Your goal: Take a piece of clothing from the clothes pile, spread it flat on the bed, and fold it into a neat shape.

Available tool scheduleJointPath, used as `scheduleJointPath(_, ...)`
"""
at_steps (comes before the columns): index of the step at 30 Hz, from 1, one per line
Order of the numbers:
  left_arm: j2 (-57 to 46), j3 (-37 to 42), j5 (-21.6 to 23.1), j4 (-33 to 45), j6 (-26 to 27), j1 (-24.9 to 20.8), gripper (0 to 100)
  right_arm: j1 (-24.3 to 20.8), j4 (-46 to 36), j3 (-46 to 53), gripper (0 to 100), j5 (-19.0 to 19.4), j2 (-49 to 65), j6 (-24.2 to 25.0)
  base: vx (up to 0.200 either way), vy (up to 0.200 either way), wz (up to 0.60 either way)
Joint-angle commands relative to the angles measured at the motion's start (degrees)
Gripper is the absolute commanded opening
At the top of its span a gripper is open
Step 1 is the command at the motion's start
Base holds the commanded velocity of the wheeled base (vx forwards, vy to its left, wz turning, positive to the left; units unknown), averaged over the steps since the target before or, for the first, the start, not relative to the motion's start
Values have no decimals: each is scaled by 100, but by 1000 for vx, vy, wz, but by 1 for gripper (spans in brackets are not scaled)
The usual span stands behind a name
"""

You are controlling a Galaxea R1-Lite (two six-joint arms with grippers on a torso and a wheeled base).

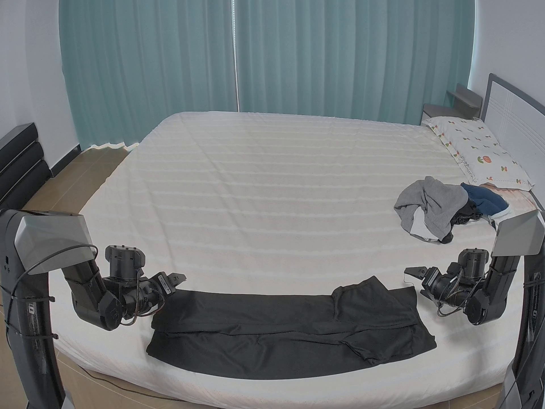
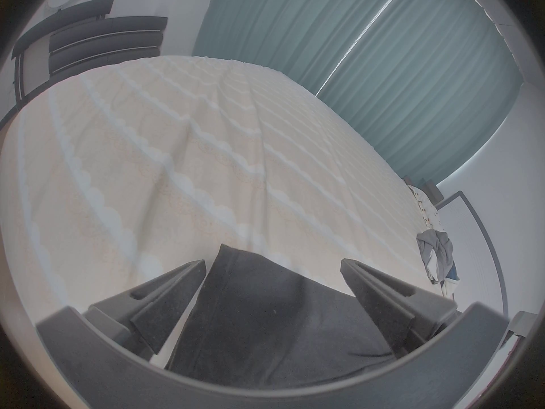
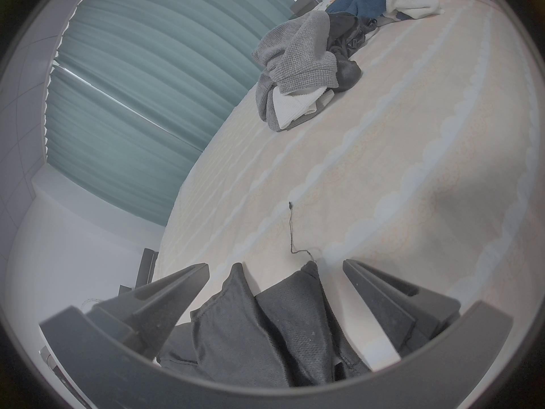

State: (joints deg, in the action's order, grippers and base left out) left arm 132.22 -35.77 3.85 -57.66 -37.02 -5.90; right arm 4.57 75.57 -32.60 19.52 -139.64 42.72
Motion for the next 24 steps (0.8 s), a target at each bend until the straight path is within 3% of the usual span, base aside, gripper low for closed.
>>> scheduleJointPath(1,427,-273,-16,-17,2,71,100,-9,2,-1,100,-1,-10,0,0,0,0)
scheduleJointPath(9,551,-378,-16,-17,2,107,100,-9,2,-1,100,-9,-10,9,0,0,0)
scheduleJointPath(10,551,-387,-16,-17,2,107,0,-9,2,-1,100,-9,-10,0,0,0,0)
scheduleJointPath(20,656,-466,-341,-26,-15,300,0,-9,2,-1,100,-9,7,9,0,0,0)
scheduleJointPath(24,638,-572,-473,-26,-446,414,0,-70,2,-1,100,-18,7,9,0,0,0)
